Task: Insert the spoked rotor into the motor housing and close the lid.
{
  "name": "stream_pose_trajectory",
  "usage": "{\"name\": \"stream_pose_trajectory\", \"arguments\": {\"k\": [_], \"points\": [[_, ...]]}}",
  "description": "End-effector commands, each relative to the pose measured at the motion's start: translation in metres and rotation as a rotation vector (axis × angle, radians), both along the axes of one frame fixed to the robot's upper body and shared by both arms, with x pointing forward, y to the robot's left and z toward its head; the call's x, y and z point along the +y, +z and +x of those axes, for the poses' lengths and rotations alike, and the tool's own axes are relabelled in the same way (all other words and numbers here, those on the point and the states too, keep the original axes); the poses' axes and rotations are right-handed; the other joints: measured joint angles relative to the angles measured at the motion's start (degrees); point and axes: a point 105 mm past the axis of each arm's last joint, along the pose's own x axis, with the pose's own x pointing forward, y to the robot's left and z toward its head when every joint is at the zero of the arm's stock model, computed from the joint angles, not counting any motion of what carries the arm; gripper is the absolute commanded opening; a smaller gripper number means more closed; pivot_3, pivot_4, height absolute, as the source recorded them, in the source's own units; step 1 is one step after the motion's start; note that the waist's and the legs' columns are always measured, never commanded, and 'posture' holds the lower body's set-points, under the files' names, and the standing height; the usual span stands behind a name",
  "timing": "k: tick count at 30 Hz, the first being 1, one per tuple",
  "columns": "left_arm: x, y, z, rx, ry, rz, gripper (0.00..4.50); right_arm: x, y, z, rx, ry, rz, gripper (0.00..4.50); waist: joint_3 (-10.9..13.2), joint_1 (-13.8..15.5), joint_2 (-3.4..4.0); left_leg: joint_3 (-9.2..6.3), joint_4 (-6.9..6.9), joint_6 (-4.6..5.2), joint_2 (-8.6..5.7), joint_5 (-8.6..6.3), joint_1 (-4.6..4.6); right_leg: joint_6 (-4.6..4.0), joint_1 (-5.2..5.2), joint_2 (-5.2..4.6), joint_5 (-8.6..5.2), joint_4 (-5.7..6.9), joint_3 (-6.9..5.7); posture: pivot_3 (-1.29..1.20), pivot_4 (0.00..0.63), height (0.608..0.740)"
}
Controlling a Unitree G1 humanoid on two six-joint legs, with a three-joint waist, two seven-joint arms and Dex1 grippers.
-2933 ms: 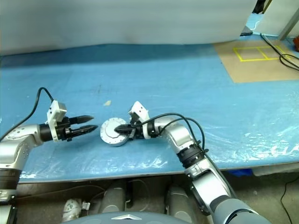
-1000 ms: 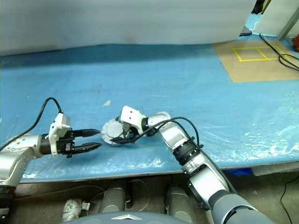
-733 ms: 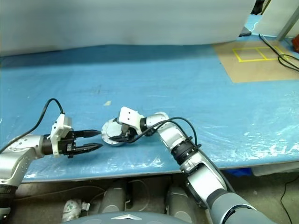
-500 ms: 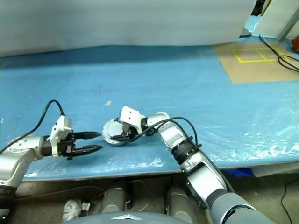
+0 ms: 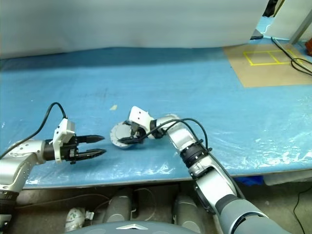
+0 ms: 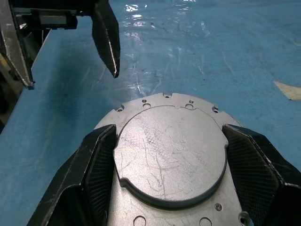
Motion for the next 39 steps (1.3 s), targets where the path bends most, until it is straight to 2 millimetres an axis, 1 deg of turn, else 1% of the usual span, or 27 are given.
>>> {"name": "stream_pose_trajectory", "arguments": {"k": [1, 4, 9, 14, 16, 20, 24, 27, 31, 36, 39], "points": [[0.004, 0.005, 0.004, -0.031, 0.002, 0.010, 2.93, 0.003, 0.015, 0.004, -0.011, -0.024, 0.057, 3.21, 0.00, -0.01, 0.00, 0.00, 0.00, 0.00, 0.00, 0.00, -0.01, 0.00, -0.02, 0.00, 0.00, 0.01, 0.00, 0.00, 0.150, 0.740], [0.007, 0.005, 0.006, -0.034, 0.016, 0.013, 2.93, 0.006, 0.020, 0.002, -0.023, -0.014, 0.079, 3.21, 0.00, -0.07, 0.00, 0.00, 0.00, 0.00, 0.01, 0.00, -0.06, -0.04, -0.10, 0.01, -0.03, 0.08, 0.01, 0.00, 0.150, 0.740], [0.007, 0.004, 0.007, -0.034, 0.016, 0.013, 2.93, 0.010, 0.026, 0.010, -0.041, -0.062, 0.112, 3.21, 0.00, -0.07, 0.00, 0.01, 0.00, 0.00, 0.01, 0.00, -0.15, -0.06, -0.20, 0.01, -0.04, 0.09, 0.01, 0.00, 0.150, 0.740], [0.004, 0.005, 0.007, -0.036, 0.013, 0.010, 2.93, 0.005, 0.013, 0.009, -0.066, -0.048, 0.056, 3.21, 0.00, -0.08, 0.00, 0.01, 0.00, -0.01, 0.00, 0.01, -0.25, -0.06, -0.28, 0.01, -0.04, 0.10, 0.01, 0.00, 0.150, 0.740], [0.003, 0.006, 0.007, -0.037, 0.011, 0.010, 2.93, 0.004, 0.012, 0.009, -0.059, -0.044, 0.056, 3.21, 0.00, -0.09, 0.00, 0.01, 0.00, -0.01, 0.01, 0.01, -0.26, -0.06, -0.29, 0.01, -0.04, 0.10, 0.01, 0.00, 0.150, 0.740], [0.000, 0.007, 0.007, -0.037, 0.004, 0.006, 2.93, 0.004, 0.023, 0.003, -0.043, -0.001, 0.079, 3.21, 0.00, -0.05, 0.00, 0.01, 0.00, -0.01, 0.00, 0.00, -0.26, -0.06, -0.29, 0.00, -0.04, 0.10, 0.01, 0.00, 0.150, 0.740], [-0.003, 0.006, 0.008, -0.041, -0.006, 0.004, 2.93, 0.002, 0.013, 0.007, -0.090, -0.015, 0.022, 3.21, 0.00, -0.08, 0.00, 0.01, 0.00, -0.01, 0.01, 0.00, -0.29, -0.06, -0.32, 0.01, -0.04, 0.12, 0.01, 0.00, 0.150, 0.740], [-0.005, 0.008, 0.009, -0.046, -0.012, 0.001, 2.93, 0.001, 0.007, 0.006, -0.089, -0.025, 0.012, 3.21, 0.00, -0.11, 0.00, 0.01, 0.01, -0.01, 0.01, 0.01, -0.29, -0.07, -0.34, 0.01, -0.05, 0.17, 0.01, 0.00, 0.150, 0.740], [-0.004, 0.008, 0.010, -0.048, -0.011, 0.004, 2.93, 0.000, 0.007, 0.009, -0.075, -0.055, 0.031, 3.21, 0.00, -0.11, 0.00, 0.01, 0.01, -0.01, 0.01, 0.00, -0.28, -0.07, -0.34, 0.01, -0.05, 0.18, 0.02, 0.00, 0.150, 0.740], [-0.003, 0.007, 0.009, -0.045, -0.013, 0.005, 2.93, 0.001, 0.008, 0.007, -0.071, -0.038, 0.038, 3.21, 0.00, -0.12, 0.00, 0.01, 0.01, -0.01, 0.01, 0.00, -0.28, -0.08, -0.34, 0.01, -0.05, 0.20, 0.02, 0.00, 0.150, 0.740], [-0.005, 0.008, 0.010, -0.045, -0.015, 0.000, 2.93, 0.001, 0.007, 0.011, -0.074, -0.063, 0.035, 3.21, 0.00, -0.12, 0.00, 0.01, 0.01, -0.01, 0.01, 0.01, -0.28, -0.08, -0.34, 0.01, -0.05, 0.20, 0.02, 0.00, 0.150, 0.740]]}}
